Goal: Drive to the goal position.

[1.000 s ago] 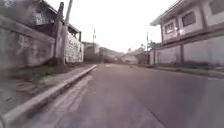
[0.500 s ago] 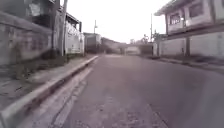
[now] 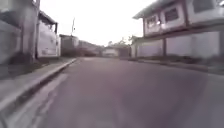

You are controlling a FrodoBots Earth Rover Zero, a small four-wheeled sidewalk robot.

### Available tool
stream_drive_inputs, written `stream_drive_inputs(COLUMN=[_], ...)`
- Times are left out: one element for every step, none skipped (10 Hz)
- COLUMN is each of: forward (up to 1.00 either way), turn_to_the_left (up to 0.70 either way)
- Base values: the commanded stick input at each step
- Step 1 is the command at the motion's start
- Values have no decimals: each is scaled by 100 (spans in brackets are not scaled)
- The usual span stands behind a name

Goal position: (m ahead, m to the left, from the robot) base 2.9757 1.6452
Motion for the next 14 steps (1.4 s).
stream_drive_inputs(forward=[100, 100, 100, 100, 100, 100, 100, 100, 100, 100, 100, 100, 100, 100], turn_to_the_left=[0, 0, 0, 0, 0, 0, 0, 0, 0, 0, 0, 0, 0, 0])
